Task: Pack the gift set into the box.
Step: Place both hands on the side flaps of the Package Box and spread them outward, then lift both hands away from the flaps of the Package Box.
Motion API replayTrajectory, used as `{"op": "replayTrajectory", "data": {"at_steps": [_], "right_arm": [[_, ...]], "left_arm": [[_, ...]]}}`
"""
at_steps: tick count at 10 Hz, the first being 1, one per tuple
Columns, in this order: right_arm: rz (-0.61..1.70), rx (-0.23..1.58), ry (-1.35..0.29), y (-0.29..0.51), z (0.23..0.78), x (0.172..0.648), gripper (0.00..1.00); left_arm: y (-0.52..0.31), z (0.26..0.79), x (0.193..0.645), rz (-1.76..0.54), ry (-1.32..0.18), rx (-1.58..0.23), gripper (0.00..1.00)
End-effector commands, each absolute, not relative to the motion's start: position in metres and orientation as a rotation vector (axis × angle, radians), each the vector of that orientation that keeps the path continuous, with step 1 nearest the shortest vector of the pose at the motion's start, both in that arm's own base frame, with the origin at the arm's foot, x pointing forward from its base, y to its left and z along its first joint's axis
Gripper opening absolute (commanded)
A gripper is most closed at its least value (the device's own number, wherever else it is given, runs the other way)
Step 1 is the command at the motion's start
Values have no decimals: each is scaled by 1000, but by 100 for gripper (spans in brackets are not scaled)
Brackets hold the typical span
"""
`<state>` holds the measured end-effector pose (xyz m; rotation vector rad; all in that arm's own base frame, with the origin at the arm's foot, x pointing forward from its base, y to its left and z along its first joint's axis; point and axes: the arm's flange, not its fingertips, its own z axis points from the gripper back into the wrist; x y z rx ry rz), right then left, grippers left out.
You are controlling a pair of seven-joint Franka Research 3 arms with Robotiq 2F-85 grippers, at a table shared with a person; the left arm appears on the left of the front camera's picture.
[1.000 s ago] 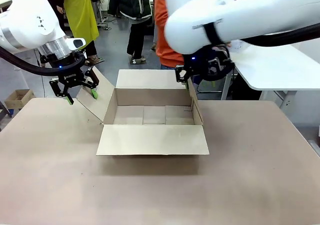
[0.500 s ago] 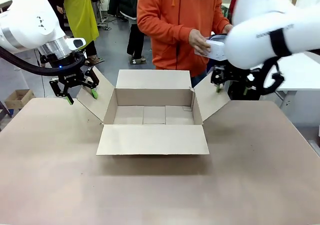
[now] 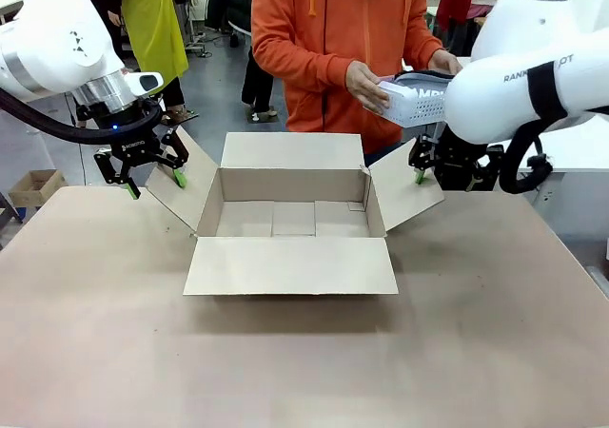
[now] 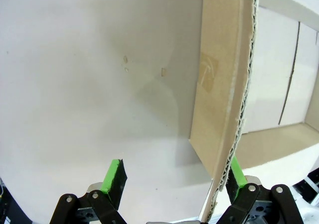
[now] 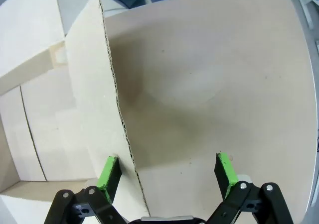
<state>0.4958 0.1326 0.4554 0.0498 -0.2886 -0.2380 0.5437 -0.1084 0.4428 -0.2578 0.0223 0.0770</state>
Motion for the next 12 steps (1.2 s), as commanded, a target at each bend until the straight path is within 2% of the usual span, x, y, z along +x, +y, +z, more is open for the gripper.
{"op": "replayTrajectory", "data": {"at_steps": [1,12], "right_arm": [[-264,16,-295,133,459,498,100],[-264,16,-295,133,459,498,100]], "left_arm": [[-109,444,542,86,14,-240,100],[-109,444,542,86,14,-240,100]]}}
